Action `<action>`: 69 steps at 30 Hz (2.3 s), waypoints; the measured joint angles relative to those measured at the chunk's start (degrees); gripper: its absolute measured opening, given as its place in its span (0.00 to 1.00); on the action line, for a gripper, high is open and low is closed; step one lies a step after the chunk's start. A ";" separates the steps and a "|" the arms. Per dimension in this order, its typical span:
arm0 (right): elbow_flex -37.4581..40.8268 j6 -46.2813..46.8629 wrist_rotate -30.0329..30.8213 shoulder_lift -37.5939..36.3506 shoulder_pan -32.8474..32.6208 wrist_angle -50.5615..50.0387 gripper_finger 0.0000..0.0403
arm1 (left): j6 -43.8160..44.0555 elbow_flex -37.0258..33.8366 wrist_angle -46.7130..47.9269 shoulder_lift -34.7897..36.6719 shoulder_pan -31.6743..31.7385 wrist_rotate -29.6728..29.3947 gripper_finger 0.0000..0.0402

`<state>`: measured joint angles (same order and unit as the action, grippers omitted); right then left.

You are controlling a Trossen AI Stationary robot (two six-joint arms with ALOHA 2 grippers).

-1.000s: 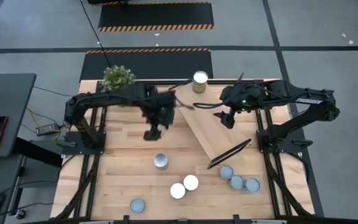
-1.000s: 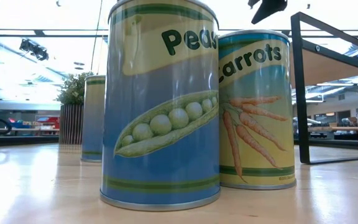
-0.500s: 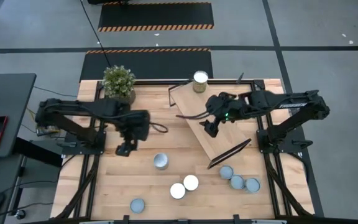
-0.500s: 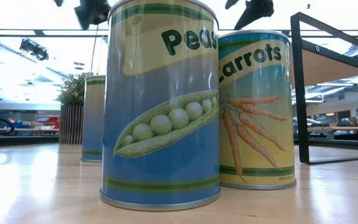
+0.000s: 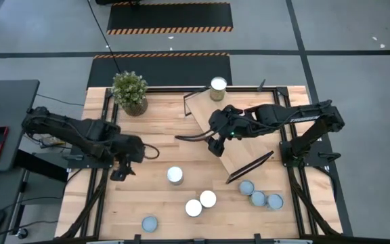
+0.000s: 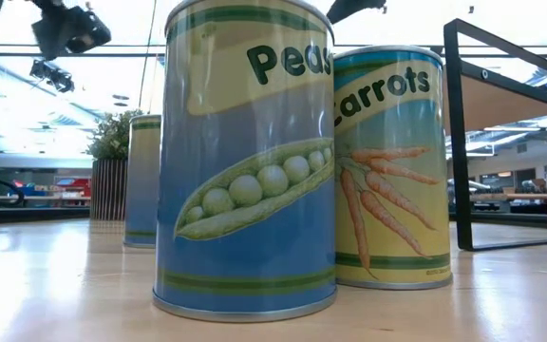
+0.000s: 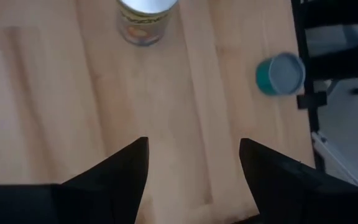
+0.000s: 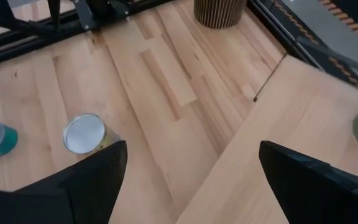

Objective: Pick and place cans onto a shelf
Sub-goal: Put the canned peaches on the shelf

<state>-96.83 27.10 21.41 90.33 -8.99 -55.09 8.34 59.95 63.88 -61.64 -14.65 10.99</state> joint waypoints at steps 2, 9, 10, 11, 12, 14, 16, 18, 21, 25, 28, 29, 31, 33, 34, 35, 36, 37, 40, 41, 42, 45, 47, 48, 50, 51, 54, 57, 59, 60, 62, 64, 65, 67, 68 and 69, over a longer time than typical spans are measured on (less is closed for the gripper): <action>-1.18 -0.71 0.00 0.65 0.00 -0.31 0.93 | 3.26 -2.76 -3.64 0.29 -1.74 -0.04 0.65; -1.56 -1.82 -0.63 -0.31 -0.26 -2.15 0.93 | 10.62 -10.51 -15.95 0.17 -6.88 -0.42 0.82; -1.56 -1.98 -1.00 -0.47 -0.28 -2.64 0.93 | 10.97 -11.32 -17.28 0.17 -7.36 -0.42 0.85; -1.56 -2.13 -1.59 -0.53 -0.30 -3.03 0.93 | 11.59 -12.03 -18.47 0.17 -7.81 -0.41 0.87; -1.56 -2.20 -2.14 -0.53 -0.32 -3.40 0.93 | 12.07 -12.70 -19.52 0.17 -8.19 -0.62 0.89; -1.56 -2.23 -3.49 -0.49 -0.38 -4.38 0.93 | 12.18 -13.85 -20.58 0.13 -9.22 -2.16 0.93; -1.56 -2.23 -4.56 -0.49 -0.39 -4.71 0.93 | 12.04 -15.11 -21.07 -0.28 -10.52 -5.56 0.95; -1.56 -2.23 -4.95 -0.49 -0.39 -5.06 0.93 | 12.20 -16.75 -21.36 -0.27 -12.11 -9.30 0.95; -1.56 -2.23 -5.01 -0.91 -0.63 -5.39 0.93 | 15.03 -19.38 -25.16 -0.27 -13.97 -13.74 0.95; -1.58 -2.84 -5.01 -1.34 -0.74 -5.45 0.93 | 19.30 -22.33 -32.79 -0.40 -16.34 -20.50 0.95; -1.58 -2.87 -4.88 -1.36 -0.74 -5.44 0.93 | 20.45 -24.04 -38.49 -1.95 -17.31 -26.24 0.95; -1.58 -3.06 -4.90 -1.36 -0.74 -5.44 0.93 | 20.74 -24.38 -41.17 -2.61 -17.50 -27.78 0.95; -1.58 -3.56 -4.90 -1.36 -0.74 -5.44 0.93 | 20.66 -25.16 -47.12 -4.30 -17.53 -29.52 0.95; -1.58 -4.41 -4.89 -1.36 -0.72 -5.43 0.93 | 19.46 -25.77 -51.19 -6.54 -17.40 -30.42 0.95; -1.57 -4.76 -4.89 -1.36 -0.72 -5.42 0.93 | 19.24 -25.77 -52.68 -7.89 -17.33 -31.06 0.95; -1.56 -5.00 -4.96 -1.36 -0.72 -5.41 0.93 | 19.26 -25.77 -54.33 -9.00 -17.21 -31.49 0.95; -1.56 -5.17 -5.05 -1.36 -0.72 -5.40 0.93 | 19.28 -25.77 -55.53 -10.08 -17.03 -31.88 0.95; -1.56 -5.31 -5.31 -1.36 -0.72 -5.40 0.93 | 19.32 -25.77 -56.44 -11.30 -16.97 -32.30 0.95; -1.58 -5.89 -6.40 -1.36 -0.72 -5.38 0.93 | 20.26 -25.77 -58.71 -14.79 -16.90 -35.57 0.95; -1.56 -6.03 -6.54 -1.36 -0.72 -5.35 0.93 | 20.95 -25.77 -59.61 -15.75 -16.90 -36.66 0.95; -1.56 -6.15 -6.58 -1.36 -0.72 -5.27 0.93 | 21.09 -25.77 -60.60 -16.68 -16.90 -37.57 0.95; -1.56 -6.30 -6.60 -1.36 -0.72 -5.07 0.93 | 21.40 -25.77 -64.63 -19.35 -16.66 -38.39 0.95; -1.56 -6.30 -7.22 -1.44 -0.72 -5.05 0.93 | 21.44 -25.77 -66.78 -20.94 -16.43 -38.80 0.95; -1.56 -6.30 -7.51 -1.49 -0.72 -5.03 0.93 | 21.46 -25.75 -67.99 -21.84 -16.19 -38.95 0.95; -1.56 -6.32 -7.72 -1.51 -0.72 -5.03 0.93 | 21.47 -25.73 -69.22 -23.36 -15.59 -39.00 0.95; -1.56 -6.32 -7.75 -1.51 -0.72 -5.03 0.93 | 21.46 -25.75 -70.08 -23.92 -15.29 -39.08 0.95; -1.56 -6.33 -8.16 -1.51 -0.72 -5.03 0.93 | 21.20 -25.71 -72.12 -25.21 -14.39 -39.05 0.95; -1.56 -6.56 -9.12 -1.51 -0.72 -5.03 0.93 | 20.76 -25.71 -73.39 -26.16 -13.67 -38.63 0.93; -1.56 -6.77 -9.48 -1.51 -0.72 -5.03 0.93 | 20.79 -25.71 -73.31 -26.68 -13.18 -37.70 0.91; -1.56 -7.04 -9.62 -1.51 -0.72 -5.03 0.93 | 20.79 -25.71 -73.16 -26.88 -13.03 -37.23 0.90; -1.56 -7.79 -9.62 -1.51 -0.72 -5.03 0.93 | 20.79 -25.71 -73.19 -27.06 -12.73 -36.67 0.87; -1.56 -8.23 -9.64 -1.51 -0.70 -5.03 0.93 | 20.78 -25.71 -73.20 -27.07 -12.42 -36.63 0.84; -1.56 -8.28 -9.64 -1.51 -0.67 -5.03 0.93 | 20.76 -25.71 -73.23 -27.07 -12.20 -36.63 0.82; -1.56 -8.88 -9.64 -1.51 -0.40 -5.03 0.93 | 21.04 -25.71 -73.27 -27.07 -11.71 -36.63 0.79; -1.56 -9.16 -9.64 -1.51 -0.26 -5.03 0.93 | 21.34 -25.71 -73.27 -27.07 -11.47 -36.64 0.78; -1.56 -9.22 -9.64 -1.51 -0.16 -5.05 0.93 | 21.81 -25.71 -73.29 -27.07 -11.16 -36.66 0.77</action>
<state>-98.39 17.87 11.77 88.82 -9.15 -60.14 30.15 34.24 -9.41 -88.71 -25.81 -25.67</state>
